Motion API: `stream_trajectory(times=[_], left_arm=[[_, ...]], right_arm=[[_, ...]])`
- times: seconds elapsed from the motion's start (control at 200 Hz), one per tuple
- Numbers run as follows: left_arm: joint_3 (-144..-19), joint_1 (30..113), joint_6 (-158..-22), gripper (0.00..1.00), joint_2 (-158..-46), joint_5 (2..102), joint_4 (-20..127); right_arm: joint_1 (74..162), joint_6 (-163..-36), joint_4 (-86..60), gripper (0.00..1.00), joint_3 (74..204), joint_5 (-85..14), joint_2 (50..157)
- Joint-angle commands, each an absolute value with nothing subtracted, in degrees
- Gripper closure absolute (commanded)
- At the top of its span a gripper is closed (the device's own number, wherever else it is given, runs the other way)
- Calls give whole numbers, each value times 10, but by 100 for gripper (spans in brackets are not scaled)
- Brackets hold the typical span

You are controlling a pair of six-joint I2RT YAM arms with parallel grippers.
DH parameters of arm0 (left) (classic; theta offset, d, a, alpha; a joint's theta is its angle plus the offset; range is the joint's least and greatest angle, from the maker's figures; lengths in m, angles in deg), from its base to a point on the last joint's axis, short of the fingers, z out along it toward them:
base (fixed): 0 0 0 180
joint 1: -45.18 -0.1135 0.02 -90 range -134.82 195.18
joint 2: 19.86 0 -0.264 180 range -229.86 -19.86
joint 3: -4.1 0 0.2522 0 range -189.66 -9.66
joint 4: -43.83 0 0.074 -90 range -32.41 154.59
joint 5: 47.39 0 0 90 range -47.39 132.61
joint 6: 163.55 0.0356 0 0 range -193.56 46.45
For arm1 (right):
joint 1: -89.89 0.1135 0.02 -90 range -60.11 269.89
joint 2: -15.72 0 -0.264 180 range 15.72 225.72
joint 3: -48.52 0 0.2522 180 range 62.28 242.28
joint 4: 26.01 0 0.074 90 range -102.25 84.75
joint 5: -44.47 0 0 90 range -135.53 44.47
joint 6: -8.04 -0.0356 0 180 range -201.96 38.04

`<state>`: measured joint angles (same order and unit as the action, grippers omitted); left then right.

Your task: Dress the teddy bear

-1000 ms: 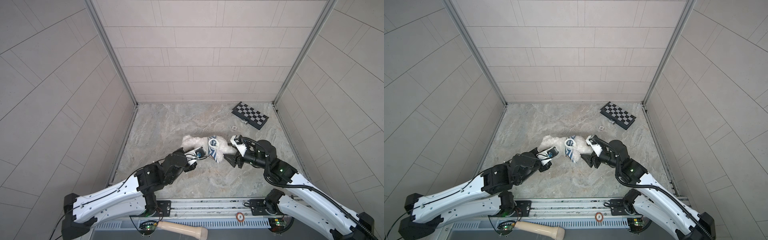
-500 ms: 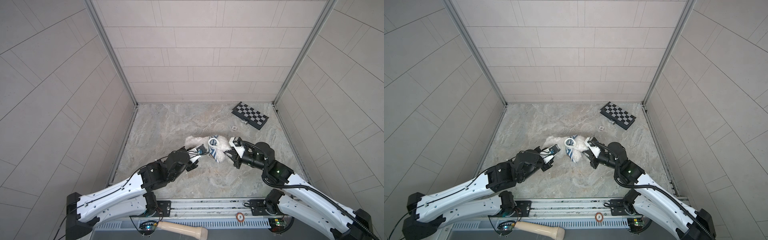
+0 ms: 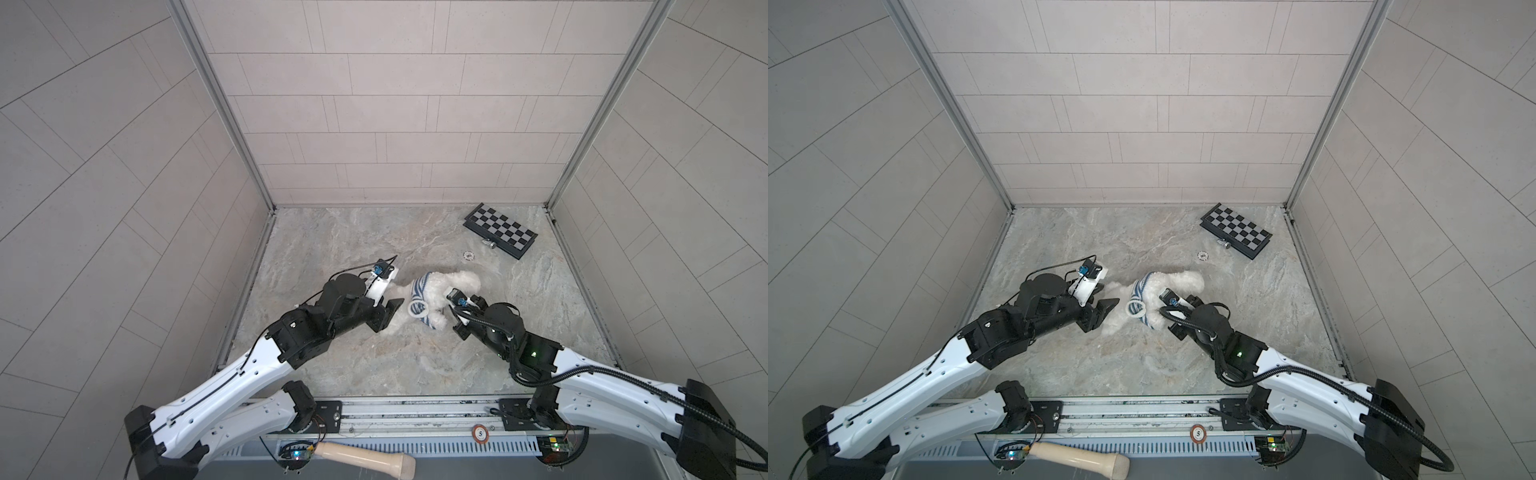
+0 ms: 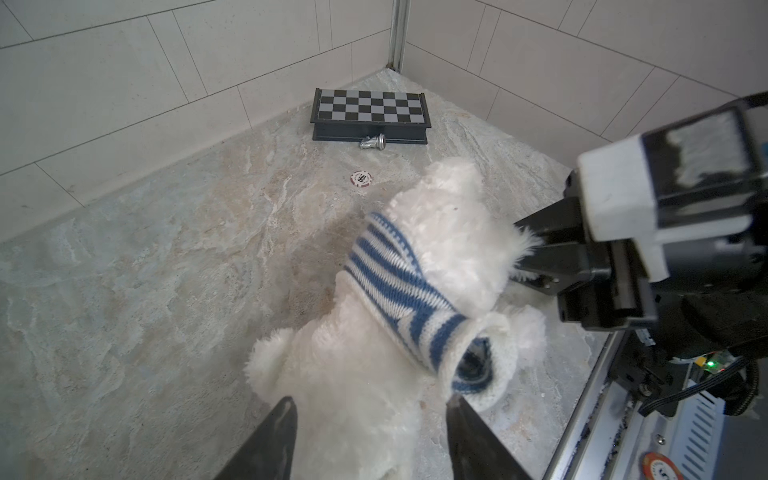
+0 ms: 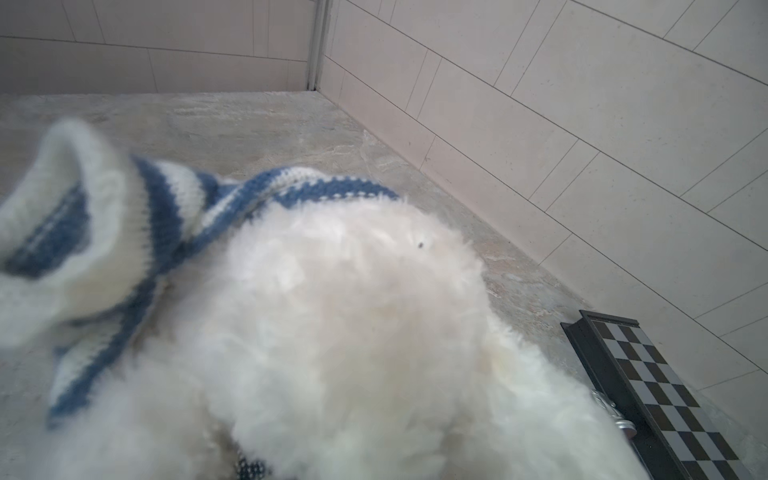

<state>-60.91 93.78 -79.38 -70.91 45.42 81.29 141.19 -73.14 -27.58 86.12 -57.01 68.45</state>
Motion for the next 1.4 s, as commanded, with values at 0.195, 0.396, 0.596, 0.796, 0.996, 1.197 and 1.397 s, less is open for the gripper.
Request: stream_trajectory(times=[0.195, 0.396, 0.596, 0.796, 0.996, 1.197, 1.397], left_arm=[[-593, 938, -922, 49, -782, 505, 781], [-579, 961, -964, 51, -833, 499, 734], [-601, 1006, -968, 51, -904, 408, 776], [-589, 1007, -986, 64, -937, 373, 764], [-560, 1007, -996, 92, -911, 372, 737], [-525, 994, -1010, 100, -889, 398, 715], [-529, 997, -1007, 69, -866, 379, 743]], right_arm=[[1417, -747, -424, 100, 821, -609, 777], [1426, -775, -418, 100, 808, -608, 796], [1447, -808, -408, 100, 781, -619, 782], [1472, -821, -393, 100, 762, -621, 754], [1481, -840, -362, 100, 746, -632, 725], [1481, -858, -348, 100, 730, -638, 710], [1481, -869, -360, 100, 730, -639, 722]])
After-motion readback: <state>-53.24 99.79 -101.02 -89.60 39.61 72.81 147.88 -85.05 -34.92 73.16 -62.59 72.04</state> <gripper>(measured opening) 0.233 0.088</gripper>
